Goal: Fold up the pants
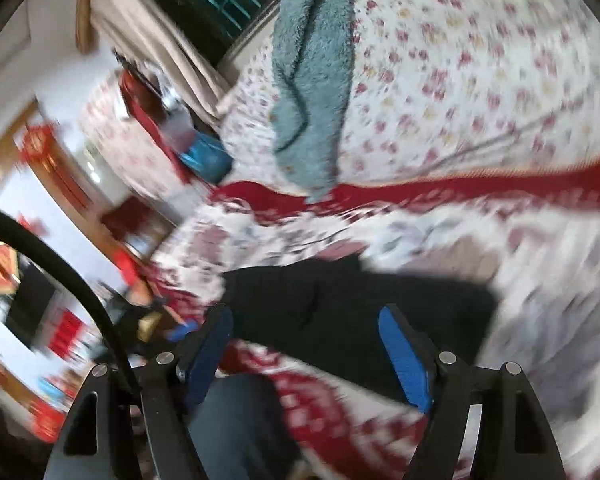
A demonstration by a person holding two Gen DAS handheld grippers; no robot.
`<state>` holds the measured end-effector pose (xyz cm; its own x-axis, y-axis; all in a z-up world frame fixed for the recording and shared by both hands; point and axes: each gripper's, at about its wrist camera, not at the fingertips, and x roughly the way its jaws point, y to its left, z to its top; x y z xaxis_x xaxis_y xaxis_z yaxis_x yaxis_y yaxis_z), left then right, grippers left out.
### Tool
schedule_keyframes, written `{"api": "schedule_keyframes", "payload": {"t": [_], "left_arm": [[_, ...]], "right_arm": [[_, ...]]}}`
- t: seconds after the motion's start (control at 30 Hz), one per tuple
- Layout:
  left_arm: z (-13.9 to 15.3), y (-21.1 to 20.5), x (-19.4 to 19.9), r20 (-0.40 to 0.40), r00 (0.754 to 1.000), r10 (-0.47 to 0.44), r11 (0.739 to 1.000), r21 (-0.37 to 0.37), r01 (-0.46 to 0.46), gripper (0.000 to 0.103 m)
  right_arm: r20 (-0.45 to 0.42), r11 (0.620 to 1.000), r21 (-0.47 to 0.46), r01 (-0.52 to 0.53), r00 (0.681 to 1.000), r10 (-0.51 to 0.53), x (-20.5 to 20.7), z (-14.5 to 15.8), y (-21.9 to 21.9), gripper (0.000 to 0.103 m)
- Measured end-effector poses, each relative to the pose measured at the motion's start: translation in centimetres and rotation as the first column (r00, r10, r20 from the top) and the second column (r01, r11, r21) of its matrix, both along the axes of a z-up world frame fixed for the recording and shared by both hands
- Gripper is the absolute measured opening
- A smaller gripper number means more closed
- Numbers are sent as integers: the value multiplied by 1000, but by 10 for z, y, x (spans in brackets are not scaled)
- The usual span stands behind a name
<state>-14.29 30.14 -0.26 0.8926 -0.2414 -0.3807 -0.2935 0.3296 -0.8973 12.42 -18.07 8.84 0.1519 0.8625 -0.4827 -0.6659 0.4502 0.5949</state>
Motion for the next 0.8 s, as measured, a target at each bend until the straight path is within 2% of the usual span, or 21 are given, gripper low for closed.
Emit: {"api": "schedule_keyframes", "payload": {"t": [0.03,0.1,0.13,0.17,0.23,0.33,0.47,0.63,0.8], "left_arm": [[-14,11,-7,-24,999,46,998,-53,-47,78],[-38,25,-10,-64,993,96,985,-139,-104,78],[-43,29,-9,-64,993,102,981,-157,-111,78],[-48,32,-3,-64,993,102,979,-171,-111,78],[-50,33,7,-62,994,93,979,-176,-103,78],[-46,29,25,-36,997,71,984,-164,-76,78],[-47,27,40,-37,997,63,988,-136,-68,78],[-52,23,34,-18,997,76,989,-125,-78,78],[-50,20,38,10,994,105,990,-99,-103,78]], "right_arm": [[-2,1000,23,3,1000,-3,-8,-12,0,74],[6,1000,7,17,1000,-17,-17,-30,5,72],[17,996,-84,39,999,-37,-20,-35,12,72],[44,993,-110,35,999,-30,-28,-33,19,72],[93,994,-106,-19,995,29,-39,-28,29,72],[98,983,-153,-100,988,116,-49,-33,40,72],[95,981,-166,-105,988,122,-53,-36,40,72],[68,991,-98,-85,993,92,-45,-35,27,72],[51,994,-78,-76,996,80,-41,-31,24,72]]}}
